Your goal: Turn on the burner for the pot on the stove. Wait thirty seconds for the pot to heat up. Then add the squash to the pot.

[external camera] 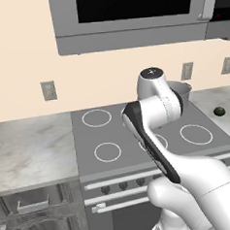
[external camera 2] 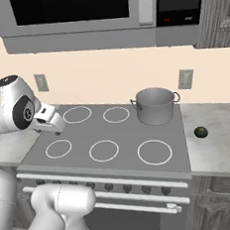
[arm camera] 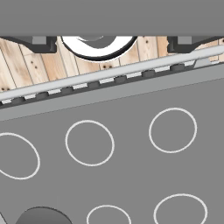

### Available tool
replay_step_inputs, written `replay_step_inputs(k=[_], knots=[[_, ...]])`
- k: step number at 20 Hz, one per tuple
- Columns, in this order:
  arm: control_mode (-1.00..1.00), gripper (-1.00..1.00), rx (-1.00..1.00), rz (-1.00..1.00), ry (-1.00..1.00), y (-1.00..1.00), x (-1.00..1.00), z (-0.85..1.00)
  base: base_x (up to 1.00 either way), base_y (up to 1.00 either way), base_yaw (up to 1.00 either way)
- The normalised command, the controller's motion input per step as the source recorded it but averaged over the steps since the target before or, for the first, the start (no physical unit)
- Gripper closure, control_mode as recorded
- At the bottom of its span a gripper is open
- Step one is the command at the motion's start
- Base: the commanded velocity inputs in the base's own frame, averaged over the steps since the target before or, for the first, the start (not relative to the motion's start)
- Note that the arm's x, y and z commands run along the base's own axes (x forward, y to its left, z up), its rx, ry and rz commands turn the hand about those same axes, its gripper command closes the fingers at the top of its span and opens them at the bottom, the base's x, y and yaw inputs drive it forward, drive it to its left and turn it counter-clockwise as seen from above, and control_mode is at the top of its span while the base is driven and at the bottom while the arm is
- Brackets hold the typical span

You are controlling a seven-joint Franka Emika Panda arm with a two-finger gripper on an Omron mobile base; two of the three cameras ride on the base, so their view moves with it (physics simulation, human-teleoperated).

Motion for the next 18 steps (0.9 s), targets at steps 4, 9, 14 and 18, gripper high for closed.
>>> replay_step_inputs(k=[4, 9, 14, 18], knots=[[-1.00, -1.00, 0.00, 0.00, 0.00, 0.00, 0.00, 0.00, 0.00, 0.00, 0.00], [-1.00, -1.00, 0.00, 0.00, 0.00, 0.00, 0.00, 0.00, 0.00, 0.00, 0.00], [-1.00, -1.00, 0.00, 0.00, 0.00, 0.00, 0.00, 0.00, 0.00, 0.00, 0.00], [-1.00, -1.00, 0.00, 0.00, 0.00, 0.00, 0.00, 0.00, 0.00, 0.00, 0.00]])
